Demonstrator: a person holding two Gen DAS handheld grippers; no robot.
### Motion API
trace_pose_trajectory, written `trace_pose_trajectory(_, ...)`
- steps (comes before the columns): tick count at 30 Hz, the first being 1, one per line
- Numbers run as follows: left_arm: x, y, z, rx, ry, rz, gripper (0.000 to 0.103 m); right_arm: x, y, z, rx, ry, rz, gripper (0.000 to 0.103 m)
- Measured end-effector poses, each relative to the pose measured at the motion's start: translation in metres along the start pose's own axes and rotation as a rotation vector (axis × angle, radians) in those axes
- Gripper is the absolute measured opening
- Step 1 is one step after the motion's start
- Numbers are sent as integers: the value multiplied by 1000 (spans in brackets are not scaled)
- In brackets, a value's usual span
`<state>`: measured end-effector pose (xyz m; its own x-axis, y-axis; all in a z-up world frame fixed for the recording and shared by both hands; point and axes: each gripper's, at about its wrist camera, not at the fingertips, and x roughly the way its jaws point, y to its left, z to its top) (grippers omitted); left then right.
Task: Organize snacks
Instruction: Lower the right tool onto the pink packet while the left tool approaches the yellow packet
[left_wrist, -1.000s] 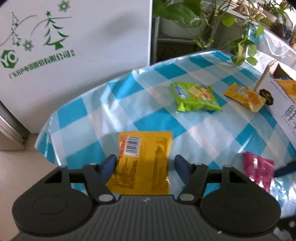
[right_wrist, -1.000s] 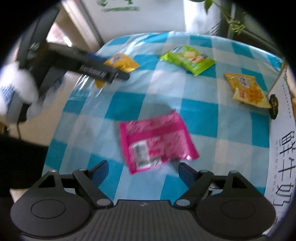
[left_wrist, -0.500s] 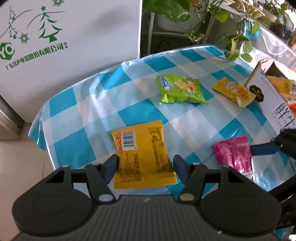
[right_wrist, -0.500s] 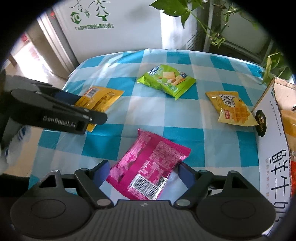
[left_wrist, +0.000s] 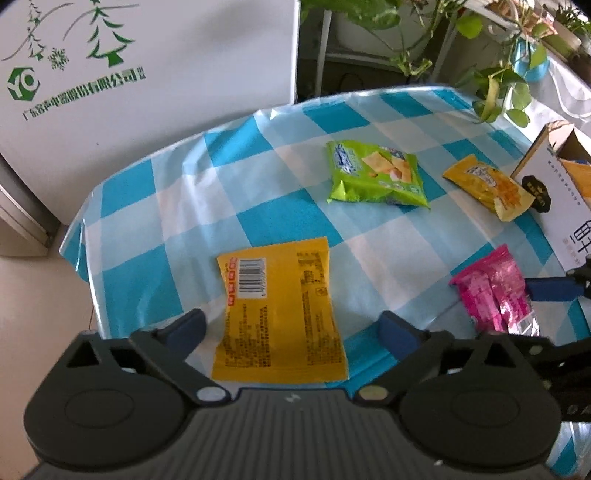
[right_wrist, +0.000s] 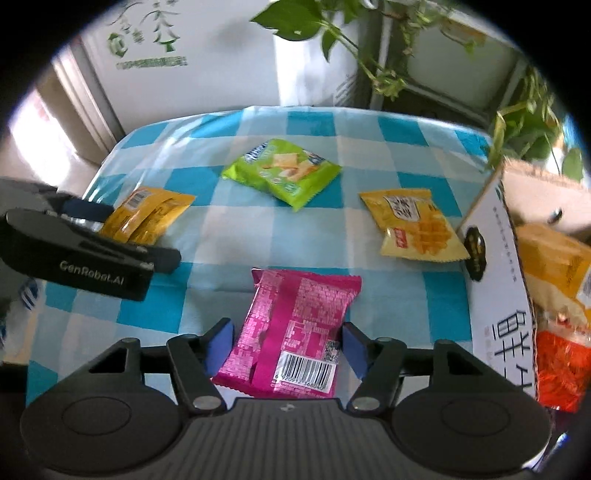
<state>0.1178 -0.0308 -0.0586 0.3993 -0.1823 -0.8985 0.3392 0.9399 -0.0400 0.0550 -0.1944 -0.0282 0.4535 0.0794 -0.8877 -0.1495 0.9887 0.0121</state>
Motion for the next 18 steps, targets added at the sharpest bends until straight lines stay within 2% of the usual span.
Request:
trace_pose_trajectory(4,2,-2,1,-18,4,15,103,0,-6,-1,68,9,19,78)
trace_pose_trajectory(18,2,-3,1,-56,-8,32,103,8,8,-2,14,8,-68,80)
